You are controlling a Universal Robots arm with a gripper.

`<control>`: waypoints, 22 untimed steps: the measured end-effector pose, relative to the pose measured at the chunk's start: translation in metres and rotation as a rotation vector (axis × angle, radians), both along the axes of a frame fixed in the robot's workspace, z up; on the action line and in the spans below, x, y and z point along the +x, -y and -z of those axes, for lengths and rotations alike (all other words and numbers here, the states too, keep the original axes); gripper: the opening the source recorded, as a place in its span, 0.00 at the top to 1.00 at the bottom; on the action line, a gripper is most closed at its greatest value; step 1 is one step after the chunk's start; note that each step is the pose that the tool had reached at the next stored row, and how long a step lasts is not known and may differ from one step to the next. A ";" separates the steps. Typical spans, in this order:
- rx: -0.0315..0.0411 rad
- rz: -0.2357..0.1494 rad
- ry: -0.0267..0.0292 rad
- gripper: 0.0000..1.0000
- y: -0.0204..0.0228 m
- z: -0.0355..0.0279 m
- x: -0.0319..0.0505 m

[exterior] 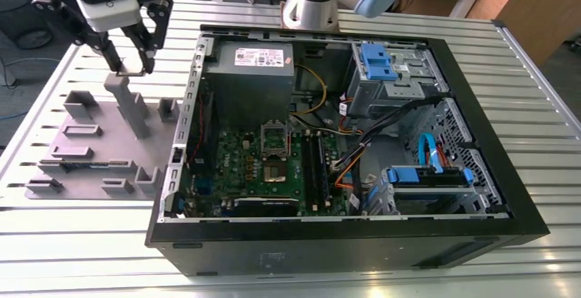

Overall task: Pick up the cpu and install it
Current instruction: 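Pick up the cpu and move it towards the insertion slot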

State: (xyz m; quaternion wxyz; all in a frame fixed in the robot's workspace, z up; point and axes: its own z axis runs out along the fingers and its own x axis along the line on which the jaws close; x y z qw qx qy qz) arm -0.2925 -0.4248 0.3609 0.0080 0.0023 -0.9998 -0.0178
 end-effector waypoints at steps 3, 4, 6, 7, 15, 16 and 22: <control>0.0000 0.000 0.0000 0.53 0.0000 0.0000 0.0043; 0.0000 0.000 0.0000 0.53 0.0000 0.0000 0.0058; 0.0001 0.000 0.0001 0.53 0.0000 0.0001 0.0091; 0.0000 0.000 0.0001 0.53 0.0000 0.0000 0.0108; 0.0000 0.000 0.0000 0.53 0.0000 0.0002 0.0244; 0.0000 0.000 0.0000 0.53 -0.0001 0.0002 0.0261; 0.0000 0.000 0.0000 0.53 -0.0002 0.0004 0.0377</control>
